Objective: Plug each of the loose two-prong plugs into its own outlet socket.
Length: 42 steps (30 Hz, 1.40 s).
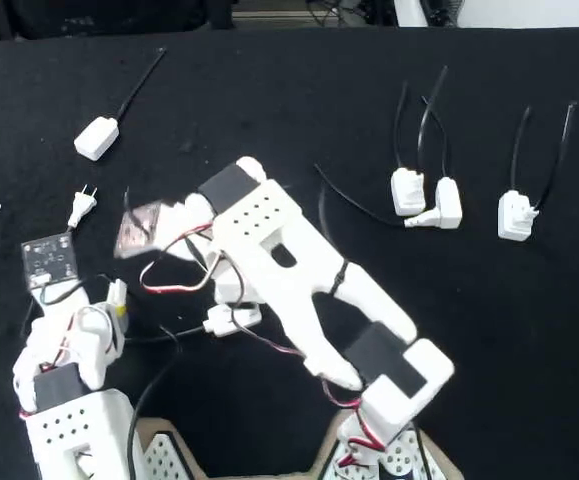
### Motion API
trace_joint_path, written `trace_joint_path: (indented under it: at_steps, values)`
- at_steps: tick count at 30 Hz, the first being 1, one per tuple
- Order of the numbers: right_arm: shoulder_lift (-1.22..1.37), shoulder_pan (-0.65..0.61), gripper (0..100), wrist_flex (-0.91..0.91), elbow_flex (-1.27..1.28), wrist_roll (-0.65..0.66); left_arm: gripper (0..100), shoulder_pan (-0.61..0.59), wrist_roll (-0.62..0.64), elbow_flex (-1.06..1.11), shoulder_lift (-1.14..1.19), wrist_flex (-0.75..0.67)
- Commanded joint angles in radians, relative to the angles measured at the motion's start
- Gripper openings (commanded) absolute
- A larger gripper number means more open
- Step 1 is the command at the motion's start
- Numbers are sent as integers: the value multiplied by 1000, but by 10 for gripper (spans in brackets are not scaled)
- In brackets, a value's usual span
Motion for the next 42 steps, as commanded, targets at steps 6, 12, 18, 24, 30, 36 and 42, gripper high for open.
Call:
trace_joint_path:
  at_steps: [6,12,18,24,30,36,42]
  values:
    - [-174,-83,254,-210,315,203,223,-99,8,-91,-9,2]
    - [-177,-83,254,-480,470,204,223,-108,8,-94,-9,2]
    - [-176,-80,254,-661,584,204,223,-108,8,-94,-9,2]
    - [-176,-77,252,-769,682,199,223,-107,8,-94,-9,2]
    - [-176,-52,162,-809,728,155,223,-107,9,-94,-9,2]
    - [-189,143,29,-790,599,-97,223,-104,9,-94,-9,2]
    - [-177,385,18,-468,188,-552,223,-99,9,-94,-9,2]
